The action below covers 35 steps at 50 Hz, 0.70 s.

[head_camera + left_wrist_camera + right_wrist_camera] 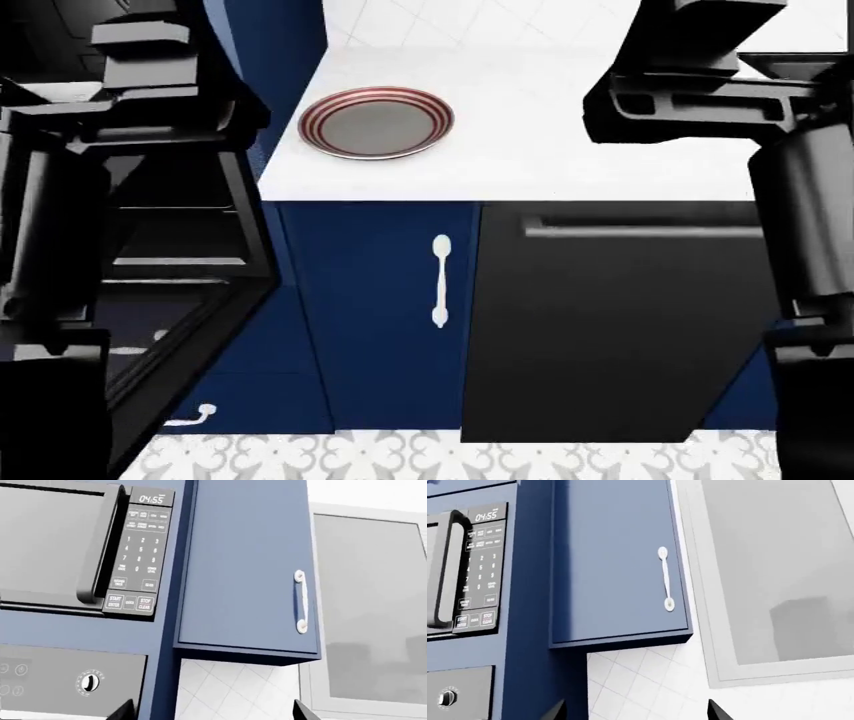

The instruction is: Pick the broccoli from the top rack in the oven and place it on the plate on the counter.

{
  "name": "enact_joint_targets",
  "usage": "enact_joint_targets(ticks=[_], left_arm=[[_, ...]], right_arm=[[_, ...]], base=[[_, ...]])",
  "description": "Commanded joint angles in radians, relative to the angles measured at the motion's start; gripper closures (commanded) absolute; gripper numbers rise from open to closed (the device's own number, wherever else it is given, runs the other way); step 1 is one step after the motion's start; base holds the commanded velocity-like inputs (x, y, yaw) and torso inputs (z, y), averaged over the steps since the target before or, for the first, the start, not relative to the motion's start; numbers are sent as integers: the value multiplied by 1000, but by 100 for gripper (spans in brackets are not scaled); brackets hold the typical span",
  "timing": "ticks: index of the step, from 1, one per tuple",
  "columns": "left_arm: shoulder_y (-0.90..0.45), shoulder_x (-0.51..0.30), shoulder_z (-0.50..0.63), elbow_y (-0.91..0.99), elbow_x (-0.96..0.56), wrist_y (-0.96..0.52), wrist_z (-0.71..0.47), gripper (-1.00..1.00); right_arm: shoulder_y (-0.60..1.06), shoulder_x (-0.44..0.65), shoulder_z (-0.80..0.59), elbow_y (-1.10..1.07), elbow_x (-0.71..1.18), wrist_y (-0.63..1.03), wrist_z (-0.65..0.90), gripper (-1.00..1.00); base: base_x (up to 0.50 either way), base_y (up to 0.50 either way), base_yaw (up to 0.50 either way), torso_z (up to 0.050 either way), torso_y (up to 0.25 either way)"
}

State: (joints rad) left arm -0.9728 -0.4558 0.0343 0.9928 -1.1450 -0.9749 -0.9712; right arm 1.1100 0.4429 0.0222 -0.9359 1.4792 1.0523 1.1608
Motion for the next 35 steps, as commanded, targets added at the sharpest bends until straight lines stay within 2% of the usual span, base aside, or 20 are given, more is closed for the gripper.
enact_joint_targets(ticks=[1,12,35], left_arm=[[-185,-49,-11,4,-191,-52,-148,-100],[-157,-57,-3,6,-156,-39,-132,-100],[-154,-72,26,6,-141,-31,-139,-100]], right_arm=[[189,34,-19,15,184,11,145,-100],[137,46,-7,18,168,5,125,-100],[124,54,-28,6,196,-8,139,-100]], base=[[0,0,0,0,0],[0,0,0,0,0],[0,493,0,0,0]])
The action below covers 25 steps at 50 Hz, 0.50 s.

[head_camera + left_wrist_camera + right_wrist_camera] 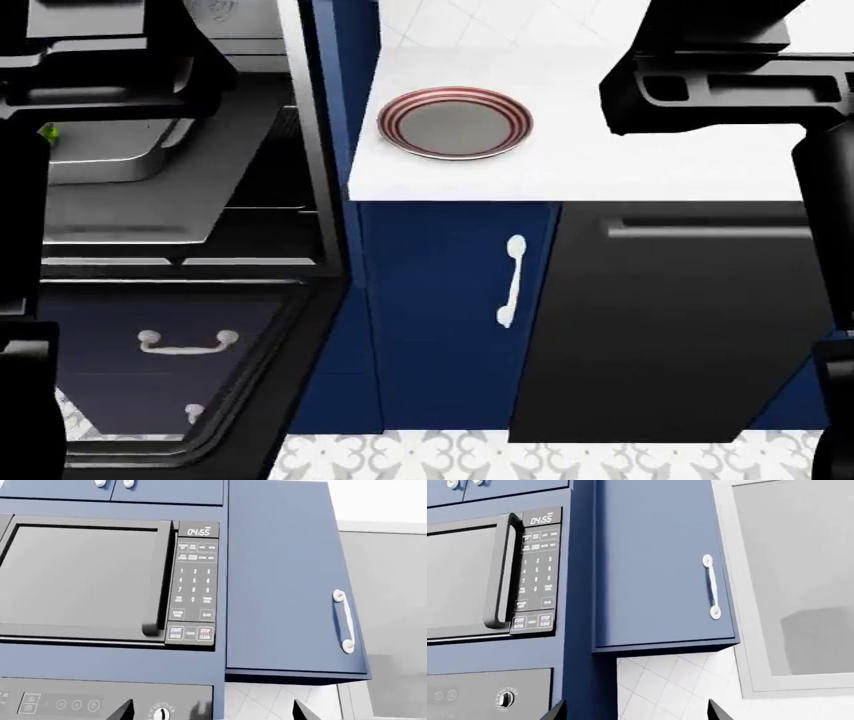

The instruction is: Pick the broccoli from the top rack in the oven and place it on the plate on the counter.

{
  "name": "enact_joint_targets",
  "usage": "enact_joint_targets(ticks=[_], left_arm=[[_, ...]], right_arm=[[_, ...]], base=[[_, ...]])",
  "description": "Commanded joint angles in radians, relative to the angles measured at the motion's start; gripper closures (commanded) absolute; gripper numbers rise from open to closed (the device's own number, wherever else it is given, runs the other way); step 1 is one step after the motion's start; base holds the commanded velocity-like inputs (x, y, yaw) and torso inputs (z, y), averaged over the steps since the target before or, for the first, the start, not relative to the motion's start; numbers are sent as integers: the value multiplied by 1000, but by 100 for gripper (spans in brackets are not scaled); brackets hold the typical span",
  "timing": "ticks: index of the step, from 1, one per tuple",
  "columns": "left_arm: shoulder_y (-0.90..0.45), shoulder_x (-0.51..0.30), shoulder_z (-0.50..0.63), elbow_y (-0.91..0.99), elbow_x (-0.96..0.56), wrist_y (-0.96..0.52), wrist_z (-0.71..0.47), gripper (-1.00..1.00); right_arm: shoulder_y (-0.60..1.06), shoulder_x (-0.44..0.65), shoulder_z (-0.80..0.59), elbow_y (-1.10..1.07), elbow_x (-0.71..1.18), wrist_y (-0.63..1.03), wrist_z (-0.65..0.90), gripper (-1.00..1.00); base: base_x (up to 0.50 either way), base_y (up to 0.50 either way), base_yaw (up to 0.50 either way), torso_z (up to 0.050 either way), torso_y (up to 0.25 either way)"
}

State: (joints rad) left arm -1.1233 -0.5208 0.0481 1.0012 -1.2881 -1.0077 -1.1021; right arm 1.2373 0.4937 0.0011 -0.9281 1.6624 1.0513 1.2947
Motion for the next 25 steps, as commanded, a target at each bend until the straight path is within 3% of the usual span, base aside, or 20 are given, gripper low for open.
enact_joint_targets(ticks=[1,10,25], left_arm=[[-3,-7,13,-2,1,3,-8,-100],[-7,-7,6,-14,-34,21,-20,-100],[1,-17,14,-13,-24,34,-7,-100]], right_arm=[[-5,3,-7,-2,13,-8,5,-100],[-16,3,-8,-3,11,-15,3,-100],[-29,3,-13,-6,4,-24,-2,-100]], base=[[0,500,0,0,0],[0,500,0,0,0],[0,500,0,50,0]])
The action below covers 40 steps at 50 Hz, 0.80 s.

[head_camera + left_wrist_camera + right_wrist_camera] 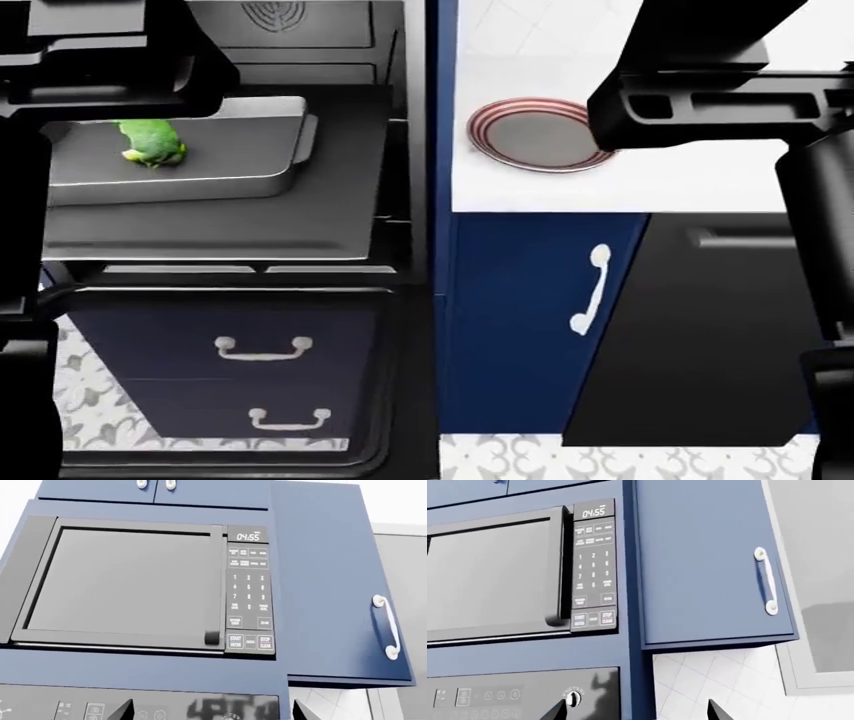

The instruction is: Pick the broccoli from the top rack in the oven and place it on the plate on the counter.

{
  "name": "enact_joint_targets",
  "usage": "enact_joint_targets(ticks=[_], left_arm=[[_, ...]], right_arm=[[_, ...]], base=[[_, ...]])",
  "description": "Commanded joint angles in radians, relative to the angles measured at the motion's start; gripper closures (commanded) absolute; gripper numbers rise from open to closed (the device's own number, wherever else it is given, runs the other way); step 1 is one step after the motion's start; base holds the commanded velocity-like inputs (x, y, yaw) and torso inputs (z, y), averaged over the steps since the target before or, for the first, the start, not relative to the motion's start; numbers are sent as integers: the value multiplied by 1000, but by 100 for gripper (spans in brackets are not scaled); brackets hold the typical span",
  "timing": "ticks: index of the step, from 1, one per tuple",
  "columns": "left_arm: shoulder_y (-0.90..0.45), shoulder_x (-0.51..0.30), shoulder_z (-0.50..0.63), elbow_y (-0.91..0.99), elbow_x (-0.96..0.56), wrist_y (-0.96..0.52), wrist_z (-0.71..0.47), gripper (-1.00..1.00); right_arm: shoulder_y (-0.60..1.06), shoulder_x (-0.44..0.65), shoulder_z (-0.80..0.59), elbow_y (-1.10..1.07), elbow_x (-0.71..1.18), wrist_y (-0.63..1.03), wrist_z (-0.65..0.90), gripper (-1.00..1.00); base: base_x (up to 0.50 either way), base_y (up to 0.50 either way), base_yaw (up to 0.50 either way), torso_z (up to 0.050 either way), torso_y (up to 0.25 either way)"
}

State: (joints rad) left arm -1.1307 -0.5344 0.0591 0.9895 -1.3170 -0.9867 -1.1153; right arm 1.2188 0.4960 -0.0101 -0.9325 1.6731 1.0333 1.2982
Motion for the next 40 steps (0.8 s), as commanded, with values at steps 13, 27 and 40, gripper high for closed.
enact_joint_targets(ticks=[13,27,40], left_arm=[[0,-8,13,5,-4,19,-5,-100],[-5,-11,20,8,-14,29,-22,-100],[-3,-18,29,6,-6,35,-22,-100]], right_arm=[[-15,2,-7,-2,-9,-12,-8,-100],[-15,5,-11,-3,-9,-20,-8,-100],[-19,0,-3,-13,-30,-32,-25,-100]], base=[[-1,500,0,50,0],[-1,500,0,50,0],[-1,244,0,50,0]])
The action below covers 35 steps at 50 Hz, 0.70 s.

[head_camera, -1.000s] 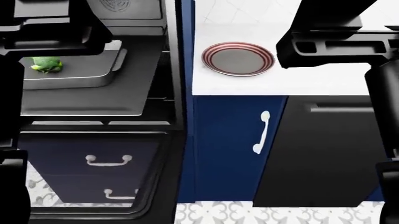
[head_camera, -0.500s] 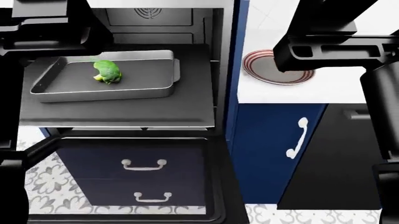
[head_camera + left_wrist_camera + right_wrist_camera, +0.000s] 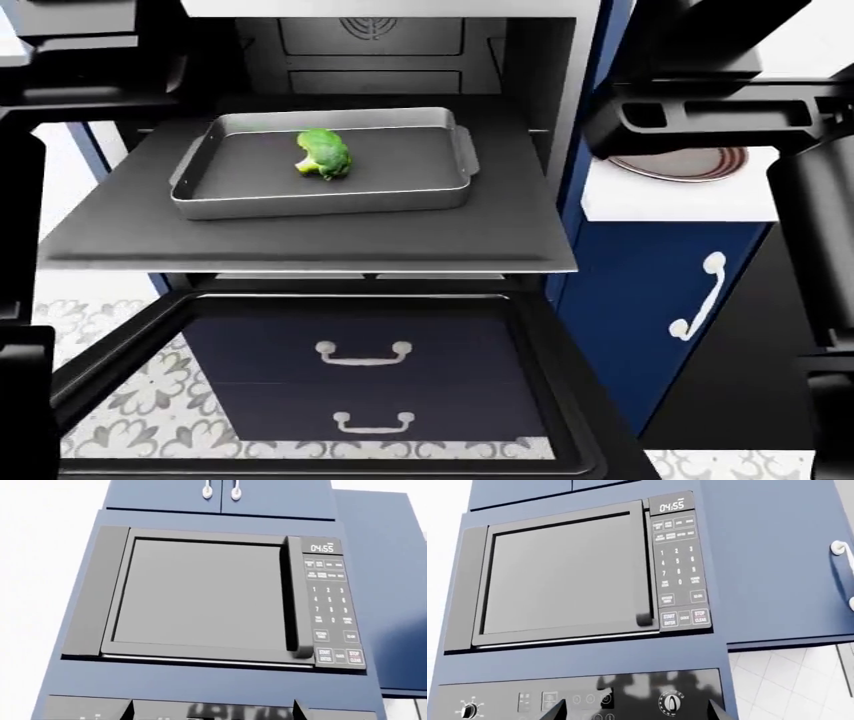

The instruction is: Pick the broccoli from the top rack in the oven and place it on the plate on the counter.

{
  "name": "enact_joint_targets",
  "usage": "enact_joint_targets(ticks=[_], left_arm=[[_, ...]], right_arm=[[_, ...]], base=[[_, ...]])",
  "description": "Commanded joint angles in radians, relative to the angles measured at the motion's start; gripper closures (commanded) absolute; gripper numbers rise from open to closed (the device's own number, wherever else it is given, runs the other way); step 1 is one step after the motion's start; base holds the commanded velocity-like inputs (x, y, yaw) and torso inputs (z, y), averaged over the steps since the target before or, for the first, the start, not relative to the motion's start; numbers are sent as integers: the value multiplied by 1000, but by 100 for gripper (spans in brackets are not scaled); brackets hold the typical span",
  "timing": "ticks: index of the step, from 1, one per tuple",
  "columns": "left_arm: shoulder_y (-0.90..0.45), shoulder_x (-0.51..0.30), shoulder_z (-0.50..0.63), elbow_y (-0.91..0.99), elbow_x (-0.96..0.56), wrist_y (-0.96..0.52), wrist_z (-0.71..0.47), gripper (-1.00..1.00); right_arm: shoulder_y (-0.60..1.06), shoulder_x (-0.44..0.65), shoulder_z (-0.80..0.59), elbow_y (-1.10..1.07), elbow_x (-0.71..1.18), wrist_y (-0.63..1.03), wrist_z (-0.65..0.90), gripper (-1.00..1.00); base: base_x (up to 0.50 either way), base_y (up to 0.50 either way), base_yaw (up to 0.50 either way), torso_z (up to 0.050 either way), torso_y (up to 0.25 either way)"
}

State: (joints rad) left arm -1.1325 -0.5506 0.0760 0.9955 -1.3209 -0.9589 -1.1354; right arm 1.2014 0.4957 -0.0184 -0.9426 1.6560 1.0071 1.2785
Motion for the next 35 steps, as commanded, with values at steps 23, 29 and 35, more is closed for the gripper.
enact_joint_targets(ticks=[23,29,35], left_arm=[[-14,-14,23,7,-14,19,-32,-100],[-13,-16,28,6,-11,22,-32,-100],[-12,-19,33,5,-9,24,-33,-100]], right_arm=[[5,15,-6,-4,2,-15,12,-100],[3,17,-11,-5,6,-17,12,-100],[1,19,-12,-7,9,-21,12,-100]], base=[[0,130,0,29,0],[-1,500,0,0,0],[-2,500,0,0,0]])
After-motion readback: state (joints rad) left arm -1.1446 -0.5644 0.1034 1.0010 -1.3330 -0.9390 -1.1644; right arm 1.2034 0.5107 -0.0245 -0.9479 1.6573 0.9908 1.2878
